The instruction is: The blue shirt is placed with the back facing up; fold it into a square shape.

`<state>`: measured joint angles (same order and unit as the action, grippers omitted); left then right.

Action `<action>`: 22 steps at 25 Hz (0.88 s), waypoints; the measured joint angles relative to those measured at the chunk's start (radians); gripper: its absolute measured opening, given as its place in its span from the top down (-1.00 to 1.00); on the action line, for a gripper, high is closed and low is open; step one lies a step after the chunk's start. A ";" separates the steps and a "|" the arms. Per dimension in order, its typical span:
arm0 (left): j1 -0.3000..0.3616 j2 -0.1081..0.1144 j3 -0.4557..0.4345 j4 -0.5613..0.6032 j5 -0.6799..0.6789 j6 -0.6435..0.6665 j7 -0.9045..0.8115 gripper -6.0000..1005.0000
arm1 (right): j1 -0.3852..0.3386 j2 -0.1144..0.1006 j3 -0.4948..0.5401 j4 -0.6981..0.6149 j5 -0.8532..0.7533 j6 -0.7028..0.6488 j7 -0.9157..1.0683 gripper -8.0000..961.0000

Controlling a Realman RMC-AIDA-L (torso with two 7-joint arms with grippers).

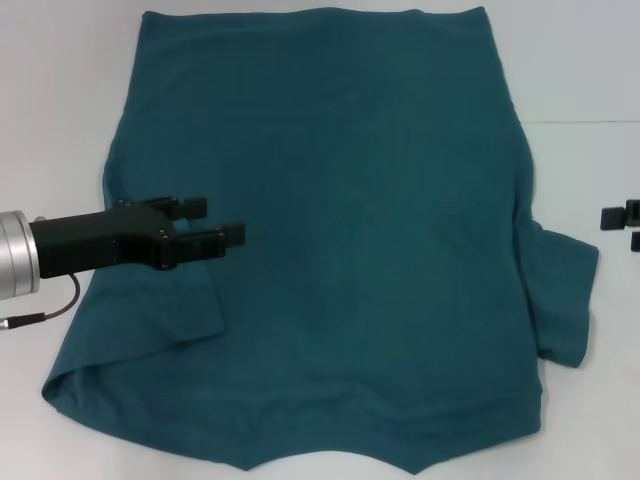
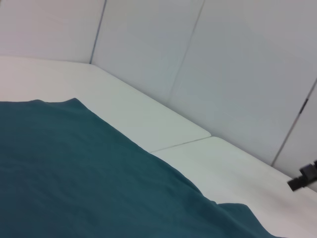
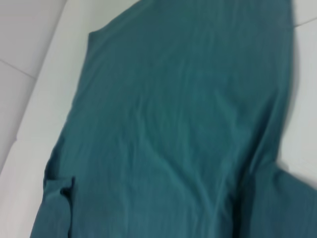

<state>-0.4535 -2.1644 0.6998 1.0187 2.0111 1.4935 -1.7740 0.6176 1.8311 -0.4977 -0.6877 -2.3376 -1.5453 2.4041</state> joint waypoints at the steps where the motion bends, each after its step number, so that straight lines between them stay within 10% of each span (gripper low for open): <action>1: 0.000 0.000 -0.001 -0.002 -0.001 -0.004 0.000 -0.59 | -0.002 -0.002 -0.009 0.001 -0.005 -0.009 0.003 -0.78; 22: 0.005 0.000 -0.004 -0.011 -0.029 -0.058 -0.001 -0.59 | -0.002 -0.010 -0.054 0.121 -0.089 -0.016 0.194 -0.78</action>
<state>-0.4482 -2.1645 0.6963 1.0078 1.9818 1.4351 -1.7749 0.6153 1.8214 -0.5522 -0.5663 -2.4266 -1.5615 2.5980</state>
